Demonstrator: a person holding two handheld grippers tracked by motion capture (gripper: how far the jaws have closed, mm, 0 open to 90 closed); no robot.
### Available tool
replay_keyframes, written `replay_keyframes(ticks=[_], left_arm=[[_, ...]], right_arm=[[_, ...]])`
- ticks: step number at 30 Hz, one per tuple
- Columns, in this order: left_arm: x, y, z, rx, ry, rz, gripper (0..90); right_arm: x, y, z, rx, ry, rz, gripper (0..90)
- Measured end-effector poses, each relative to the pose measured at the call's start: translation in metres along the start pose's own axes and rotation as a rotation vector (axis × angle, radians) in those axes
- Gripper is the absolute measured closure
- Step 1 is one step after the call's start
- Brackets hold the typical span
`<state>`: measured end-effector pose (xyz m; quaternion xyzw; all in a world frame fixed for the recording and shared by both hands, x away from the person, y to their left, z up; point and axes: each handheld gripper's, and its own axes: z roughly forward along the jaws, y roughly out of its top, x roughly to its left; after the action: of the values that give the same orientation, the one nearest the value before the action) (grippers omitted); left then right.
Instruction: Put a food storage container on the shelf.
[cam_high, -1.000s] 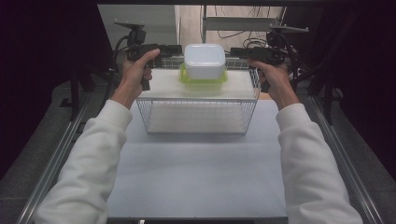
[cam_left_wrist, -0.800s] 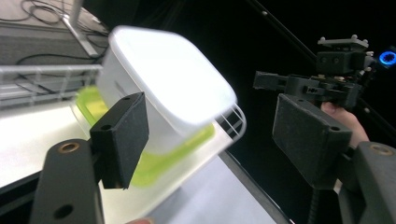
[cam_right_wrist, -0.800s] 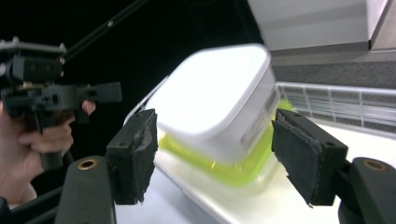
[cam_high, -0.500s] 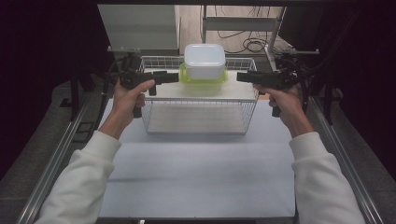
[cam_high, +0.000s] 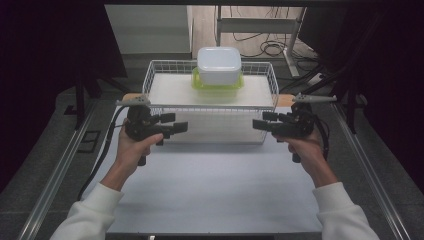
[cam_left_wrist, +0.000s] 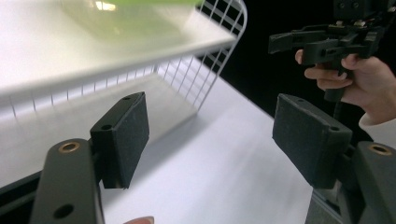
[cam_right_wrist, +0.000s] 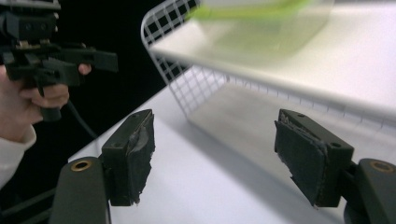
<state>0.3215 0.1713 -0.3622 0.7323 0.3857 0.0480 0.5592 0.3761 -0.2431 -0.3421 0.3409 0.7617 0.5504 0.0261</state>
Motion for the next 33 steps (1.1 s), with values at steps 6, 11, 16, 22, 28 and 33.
replay_keyframes(ticks=[6,11,16,22,28,33], left_arm=[[-0.002,-0.042,0.001,0.079,0.025,0.01,26.8],[0.001,-0.074,0.006,0.147,0.047,-0.02,26.6],[0.005,-0.093,0.008,0.152,0.054,-0.05,26.2],[0.014,-0.114,0.013,0.199,0.072,-0.079,26.0],[0.015,-0.115,0.012,0.198,0.095,-0.075,25.7],[0.015,-0.114,0.01,0.189,0.101,-0.084,25.3]], right_arm=[[0.001,-0.042,0.001,0.049,0.006,0.005,28.0],[0.0,-0.071,0.003,0.095,0.01,0.023,27.7],[-0.002,-0.092,0.01,0.146,0.005,0.031,27.1],[-0.009,-0.115,0.019,0.175,-0.002,0.075,27.1],[-0.009,-0.118,0.019,0.188,-0.017,0.064,27.1],[-0.006,-0.118,0.015,0.173,-0.017,0.051,25.7]])
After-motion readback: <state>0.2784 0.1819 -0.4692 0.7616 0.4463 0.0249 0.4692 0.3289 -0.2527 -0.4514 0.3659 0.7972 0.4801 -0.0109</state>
